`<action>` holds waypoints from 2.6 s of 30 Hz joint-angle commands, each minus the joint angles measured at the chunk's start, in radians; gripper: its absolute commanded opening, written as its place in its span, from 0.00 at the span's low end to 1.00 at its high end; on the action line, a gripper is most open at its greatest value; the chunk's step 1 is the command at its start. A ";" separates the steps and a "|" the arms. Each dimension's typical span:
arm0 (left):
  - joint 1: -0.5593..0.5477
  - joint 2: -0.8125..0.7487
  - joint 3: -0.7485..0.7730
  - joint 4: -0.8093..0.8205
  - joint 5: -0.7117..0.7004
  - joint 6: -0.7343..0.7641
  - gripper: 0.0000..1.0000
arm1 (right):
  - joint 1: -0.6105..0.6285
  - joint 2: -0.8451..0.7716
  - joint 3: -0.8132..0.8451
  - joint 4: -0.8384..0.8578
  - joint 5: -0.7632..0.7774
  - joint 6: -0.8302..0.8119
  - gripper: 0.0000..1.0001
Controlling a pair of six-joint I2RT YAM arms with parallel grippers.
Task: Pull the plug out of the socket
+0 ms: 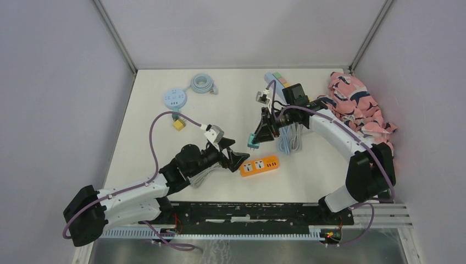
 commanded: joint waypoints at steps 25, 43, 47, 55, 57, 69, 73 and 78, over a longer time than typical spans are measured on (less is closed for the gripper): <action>0.004 0.293 0.379 -0.417 -0.248 -0.213 0.87 | -0.009 0.277 0.043 0.218 -0.006 0.658 0.13; -0.002 0.448 0.477 -0.481 -0.236 -0.180 0.26 | -0.016 0.274 0.050 0.202 -0.021 0.649 0.24; 0.000 0.427 0.451 -0.477 -0.252 -0.167 0.08 | -0.018 0.264 0.059 0.178 -0.023 0.622 0.46; 0.037 0.308 0.333 -0.425 -0.327 -0.152 0.03 | -0.046 0.233 0.072 0.145 0.007 0.567 0.71; 0.069 0.277 0.302 -0.421 -0.349 -0.163 0.03 | -0.059 0.223 0.074 0.135 0.011 0.552 0.72; 0.549 0.281 0.155 -0.303 -0.259 -0.331 0.03 | -0.098 0.180 0.068 0.126 0.019 0.514 0.72; 0.593 0.364 0.192 -0.309 -0.299 -0.362 0.03 | -0.100 0.179 0.068 0.123 0.017 0.504 0.72; 0.624 0.486 0.292 -0.382 -0.334 -0.380 0.03 | -0.101 0.174 0.069 0.120 0.016 0.497 0.72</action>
